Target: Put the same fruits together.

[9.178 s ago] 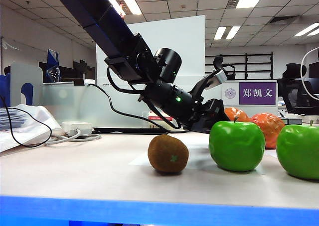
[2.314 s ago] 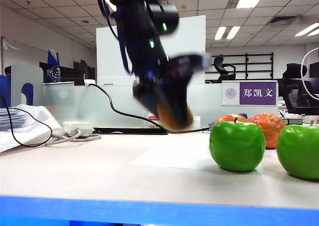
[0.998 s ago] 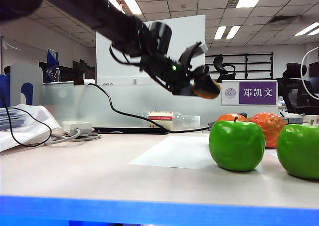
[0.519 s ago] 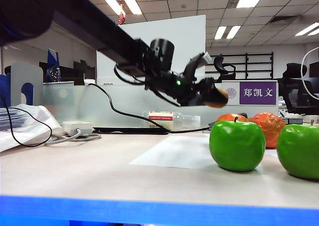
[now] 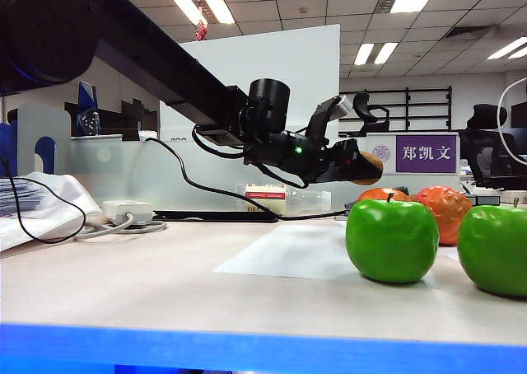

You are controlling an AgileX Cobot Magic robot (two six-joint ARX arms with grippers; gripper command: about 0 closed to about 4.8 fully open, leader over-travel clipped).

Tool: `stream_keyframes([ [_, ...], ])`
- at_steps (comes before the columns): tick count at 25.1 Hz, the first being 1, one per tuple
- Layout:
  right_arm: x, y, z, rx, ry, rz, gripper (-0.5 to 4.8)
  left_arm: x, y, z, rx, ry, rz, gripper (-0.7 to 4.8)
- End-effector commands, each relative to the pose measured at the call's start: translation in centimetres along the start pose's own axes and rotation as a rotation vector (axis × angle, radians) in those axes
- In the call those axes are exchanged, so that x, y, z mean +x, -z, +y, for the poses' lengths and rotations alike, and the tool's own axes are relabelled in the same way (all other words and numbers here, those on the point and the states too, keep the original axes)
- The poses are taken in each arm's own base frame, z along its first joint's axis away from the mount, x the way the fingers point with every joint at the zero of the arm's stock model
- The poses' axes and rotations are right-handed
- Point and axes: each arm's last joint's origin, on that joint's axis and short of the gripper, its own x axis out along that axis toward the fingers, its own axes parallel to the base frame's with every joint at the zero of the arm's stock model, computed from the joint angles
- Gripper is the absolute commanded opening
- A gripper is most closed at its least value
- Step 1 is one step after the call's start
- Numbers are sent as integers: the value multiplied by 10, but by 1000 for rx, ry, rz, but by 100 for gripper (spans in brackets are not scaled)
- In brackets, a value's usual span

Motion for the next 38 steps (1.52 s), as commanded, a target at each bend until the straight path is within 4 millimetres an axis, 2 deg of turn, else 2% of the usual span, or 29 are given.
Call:
stream_keyframes([
  [1, 0, -3, -1, 4, 27, -22, -6, 0, -4, -1, -2, 29, -19, -5],
  [15, 0, -5, -1, 8, 29, -38, -6, 4, 0, -8, -38, 76, 1, 4],
  [17, 0, -5, -1, 8, 29, -38, -6, 4, 0, -8, -38, 72, 1, 61],
  [19, 0, -5, -1, 8, 29, -38, -6, 4, 0, -7, -38, 50, 5, 162],
  [20, -1, -5, -1, 8, 29, -39, -6, 4, 0, -7, -37, 43, 6, 194],
  [25, -2, -8, -1, 12, 29, -49, -6, 4, 0, -7, -37, 29, 8, 295],
  [29, -4, -12, -2, 11, 29, -59, -6, 4, 0, -7, -37, 27, 9, 351],
  [32, -4, -12, -2, 5, 29, -60, -6, 4, 0, -7, -37, 27, 9, 367],
  [34, -4, -12, -2, 5, 29, -59, -6, 4, 0, -7, -37, 27, 9, 403],
  [38, -4, -12, -2, 5, 29, -59, -6, 4, 0, -7, -38, 27, 8, 407],
])
